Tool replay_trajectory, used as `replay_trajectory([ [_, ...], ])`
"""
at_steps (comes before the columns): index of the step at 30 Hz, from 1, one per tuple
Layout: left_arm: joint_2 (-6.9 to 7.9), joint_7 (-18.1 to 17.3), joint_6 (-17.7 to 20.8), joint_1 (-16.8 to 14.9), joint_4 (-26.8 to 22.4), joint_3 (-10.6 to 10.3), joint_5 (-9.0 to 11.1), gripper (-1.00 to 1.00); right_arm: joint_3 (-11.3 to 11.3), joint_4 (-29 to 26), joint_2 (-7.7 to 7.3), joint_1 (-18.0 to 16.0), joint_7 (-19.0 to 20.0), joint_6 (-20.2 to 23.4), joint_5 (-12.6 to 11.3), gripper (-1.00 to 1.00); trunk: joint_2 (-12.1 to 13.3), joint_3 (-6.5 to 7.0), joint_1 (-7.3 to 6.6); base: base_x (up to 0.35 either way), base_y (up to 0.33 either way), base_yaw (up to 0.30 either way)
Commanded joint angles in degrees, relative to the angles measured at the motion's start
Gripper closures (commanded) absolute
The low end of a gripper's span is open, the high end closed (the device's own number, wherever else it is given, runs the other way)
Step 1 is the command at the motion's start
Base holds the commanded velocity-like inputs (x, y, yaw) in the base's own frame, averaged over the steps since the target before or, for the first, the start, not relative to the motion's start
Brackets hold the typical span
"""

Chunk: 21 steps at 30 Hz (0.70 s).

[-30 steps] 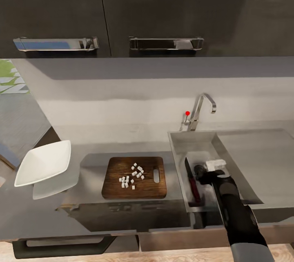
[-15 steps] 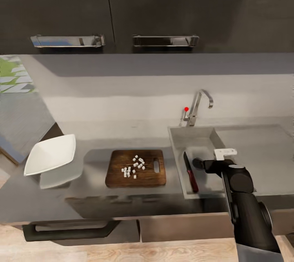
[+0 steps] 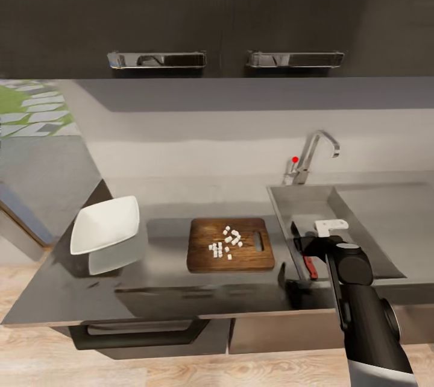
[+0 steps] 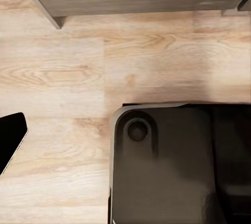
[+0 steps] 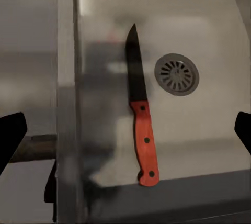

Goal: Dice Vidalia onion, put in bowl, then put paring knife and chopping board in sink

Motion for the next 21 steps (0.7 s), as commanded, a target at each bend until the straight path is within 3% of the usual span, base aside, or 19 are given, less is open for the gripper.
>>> replay_trajectory([
  [1, 0.07, 0.6, -0.1, 0.0, -0.1, -0.5, 0.1, -1.0, -0.1, -0.1, 0.07, -0.1, 0.6, 0.2, 0.6, -1.0, -0.1, -0.1, 0.04, 0.031, 0.304, 0.0],
  [11, 0.07, 0.5, 0.0, -0.1, 0.0, -0.5, 0.2, -1.0, -0.2, 0.0, 0.15, -0.1, 0.6, 0.2, 0.6, -1.0, -0.1, -0.1, 0.04, 0.157, 0.266, 0.0],
  [21, 0.07, 0.6, 0.0, -0.1, 0.0, -0.5, 0.2, -1.0, -0.2, 0.2, 0.24, -0.1, 0.6, 0.2, 0.5, -1.0, -0.1, -0.1, 0.04, 0.024, 0.025, 0.0],
])
